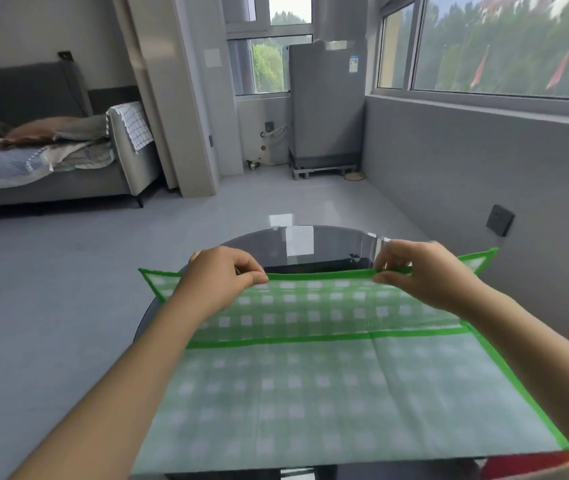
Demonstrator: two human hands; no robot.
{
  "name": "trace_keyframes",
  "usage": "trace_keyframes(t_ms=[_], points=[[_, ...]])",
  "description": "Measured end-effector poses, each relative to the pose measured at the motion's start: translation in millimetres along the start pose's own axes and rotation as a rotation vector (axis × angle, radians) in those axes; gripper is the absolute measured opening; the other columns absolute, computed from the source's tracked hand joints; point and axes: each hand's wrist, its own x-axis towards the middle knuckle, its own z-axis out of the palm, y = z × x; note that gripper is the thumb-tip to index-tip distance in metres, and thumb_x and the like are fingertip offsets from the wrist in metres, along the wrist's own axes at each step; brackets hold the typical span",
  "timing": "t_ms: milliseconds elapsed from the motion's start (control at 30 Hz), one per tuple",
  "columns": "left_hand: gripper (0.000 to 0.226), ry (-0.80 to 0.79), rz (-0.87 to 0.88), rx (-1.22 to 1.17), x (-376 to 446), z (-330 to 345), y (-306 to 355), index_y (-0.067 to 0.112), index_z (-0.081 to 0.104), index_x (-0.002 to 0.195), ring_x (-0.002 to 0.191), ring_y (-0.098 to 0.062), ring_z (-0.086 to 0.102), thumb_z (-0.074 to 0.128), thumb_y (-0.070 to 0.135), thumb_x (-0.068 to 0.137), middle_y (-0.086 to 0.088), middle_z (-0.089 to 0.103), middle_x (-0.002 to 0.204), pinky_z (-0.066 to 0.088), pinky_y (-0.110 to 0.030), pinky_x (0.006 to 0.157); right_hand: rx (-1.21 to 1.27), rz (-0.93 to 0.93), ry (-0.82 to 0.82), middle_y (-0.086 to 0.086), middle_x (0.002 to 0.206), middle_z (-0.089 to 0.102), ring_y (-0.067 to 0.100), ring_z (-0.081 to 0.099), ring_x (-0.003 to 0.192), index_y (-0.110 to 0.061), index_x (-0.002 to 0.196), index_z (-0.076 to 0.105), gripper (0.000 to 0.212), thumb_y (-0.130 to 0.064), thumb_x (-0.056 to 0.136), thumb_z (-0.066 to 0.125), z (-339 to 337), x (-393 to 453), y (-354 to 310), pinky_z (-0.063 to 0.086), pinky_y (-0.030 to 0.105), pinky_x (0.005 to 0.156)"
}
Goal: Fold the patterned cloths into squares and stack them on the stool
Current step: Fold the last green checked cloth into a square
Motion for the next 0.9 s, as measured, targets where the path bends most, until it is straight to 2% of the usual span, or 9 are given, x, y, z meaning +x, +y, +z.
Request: trace_keyframes(t_ms=[67,133,200,300,400,500,633,800,900], points=[[0.014,-0.043,0.008,0.0,-19.4,-3.3,5.1,0.034,0.071,0.065,0.066,0.001,0.059,0.075,0.032,0.078,0.017,0.068,0.067,0.043,-0.019,0.066,-0.024,-0.009,-0.114,-0.02,0.069,0.057,0.01,0.058,0.073,-0.036,0.08,0.06,0.016,-0.031,0.076,0.074,-7.8,-14.1,-5.0,0.047,0.029,0.072],[0.01,-0.095,0.001,0.012,-37.6,-2.1,7.0,0.031,0.073,0.068,0.061,0.0,0.057,0.075,0.03,0.077,0.017,0.068,0.065,0.04,-0.013,0.057,-0.072,-0.017,-0.221,-0.018,0.068,0.059,0.005,0.057,0.068,-0.036,0.084,0.065,0.012,-0.033,0.077,0.073,-9.9,-25.5,-7.8,0.048,0.028,0.071],[0.011,-0.152,-0.016,0.023,-53.6,2.1,4.7,0.031,0.072,0.066,0.061,-0.002,0.057,0.076,0.03,0.076,0.016,0.067,0.065,0.04,-0.011,0.054,-0.073,-0.014,-0.304,-0.016,0.068,0.059,0.002,0.055,0.067,-0.038,0.08,0.066,0.008,-0.036,0.077,0.073,-7.6,-35.0,-9.8,0.048,0.026,0.07],[0.01,-0.255,-0.062,-0.004,-71.4,10.6,-3.3,0.031,0.073,0.066,0.06,-0.002,0.056,0.077,0.032,0.076,0.013,0.069,0.068,0.041,-0.013,0.055,-0.056,-0.009,-0.399,-0.016,0.071,0.062,0.005,0.057,0.069,-0.047,0.066,0.056,0.021,-0.039,0.076,0.072,-2.5,-47.9,-11.2,0.047,0.023,0.068],[0.009,-0.344,-0.101,-0.053,-83.6,19.1,-10.4,0.029,0.074,0.068,0.055,0.002,0.051,0.077,0.033,0.076,0.011,0.068,0.068,0.037,-0.01,0.051,-0.047,0.005,-0.491,-0.017,0.075,0.064,0.006,0.059,0.073,-0.047,0.066,0.058,0.017,-0.043,0.076,0.072,1.3,-60.2,-10.6,0.043,0.016,0.063],[0.007,-0.425,-0.12,-0.095,-91.9,26.3,-14.8,0.027,0.075,0.071,0.058,0.004,0.052,0.078,0.031,0.076,0.015,0.068,0.067,0.04,-0.011,0.056,-0.036,0.017,-0.566,-0.015,0.079,0.065,0.003,0.058,0.074,-0.042,0.07,0.061,0.012,-0.044,0.077,0.07,9.1,-71.6,-9.6,0.042,0.013,0.064],[0.007,-0.522,-0.154,-0.079,-98.7,33.8,-22.2,0.028,0.074,0.071,0.068,0.0,0.06,0.079,0.032,0.074,0.014,0.07,0.072,0.049,-0.02,0.069,0.005,0.025,-0.63,-0.015,0.082,0.065,0.002,0.057,0.077,-0.043,0.067,0.059,0.014,-0.048,0.076,0.069,21.4,-82.3,-6.5,0.043,0.012,0.065],[0.006,-0.601,-0.154,-0.06,-101.4,37.1,-28.2,0.028,0.074,0.072,0.077,-0.007,0.065,0.078,0.032,0.075,0.011,0.072,0.076,0.052,-0.027,0.076,0.048,0.043,-0.701,-0.017,0.086,0.061,0.001,0.056,0.08,-0.039,0.071,0.064,0.012,-0.048,0.075,0.07,30.9,-88.7,0.0,0.046,0.015,0.069],[0.005,-0.63,-0.138,-0.036,-101.6,38.1,-29.8,0.029,0.074,0.074,0.076,-0.008,0.065,0.077,0.033,0.075,0.009,0.072,0.078,0.052,-0.028,0.075,0.077,0.046,-0.707,-0.015,0.085,0.06,-0.002,0.055,0.08,-0.037,0.072,0.067,0.013,-0.049,0.072,0.072,34.2,-89.7,2.5,0.045,0.014,0.069]])
